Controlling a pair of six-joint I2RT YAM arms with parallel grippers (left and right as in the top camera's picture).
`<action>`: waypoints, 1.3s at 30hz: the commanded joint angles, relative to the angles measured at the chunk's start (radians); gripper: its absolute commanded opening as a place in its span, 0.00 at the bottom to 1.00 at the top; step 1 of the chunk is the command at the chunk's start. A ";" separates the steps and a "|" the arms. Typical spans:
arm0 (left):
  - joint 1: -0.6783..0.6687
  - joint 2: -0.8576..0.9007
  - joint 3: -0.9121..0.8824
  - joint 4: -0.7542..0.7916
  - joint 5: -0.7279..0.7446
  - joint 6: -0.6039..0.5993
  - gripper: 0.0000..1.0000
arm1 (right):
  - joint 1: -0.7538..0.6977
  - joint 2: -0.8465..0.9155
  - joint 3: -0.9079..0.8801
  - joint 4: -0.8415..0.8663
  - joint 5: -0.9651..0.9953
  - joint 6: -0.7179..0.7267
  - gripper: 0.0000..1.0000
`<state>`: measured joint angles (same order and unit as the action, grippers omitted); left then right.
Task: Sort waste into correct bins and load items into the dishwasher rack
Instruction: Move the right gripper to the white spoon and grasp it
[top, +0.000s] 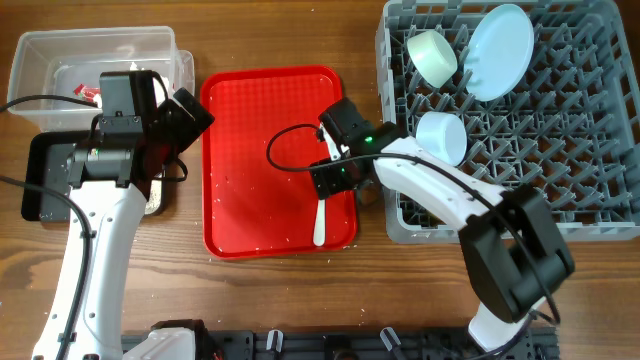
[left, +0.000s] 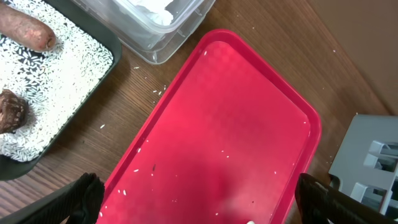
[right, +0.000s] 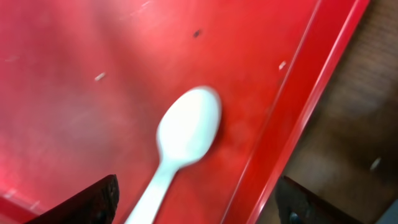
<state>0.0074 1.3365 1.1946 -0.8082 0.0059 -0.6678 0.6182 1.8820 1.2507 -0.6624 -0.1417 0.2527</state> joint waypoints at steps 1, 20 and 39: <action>-0.005 0.002 0.004 -0.002 -0.029 0.005 1.00 | 0.000 0.056 -0.001 0.048 0.086 -0.017 0.77; -0.005 0.002 0.004 0.006 -0.082 0.005 1.00 | 0.142 0.209 0.126 -0.045 0.277 -0.066 0.63; -0.005 0.002 0.004 0.006 -0.082 0.005 1.00 | -0.023 0.211 0.084 -0.050 0.005 0.000 0.33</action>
<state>0.0074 1.3369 1.1942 -0.8047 -0.0624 -0.6678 0.5938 2.0468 1.3724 -0.6937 -0.1150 0.2642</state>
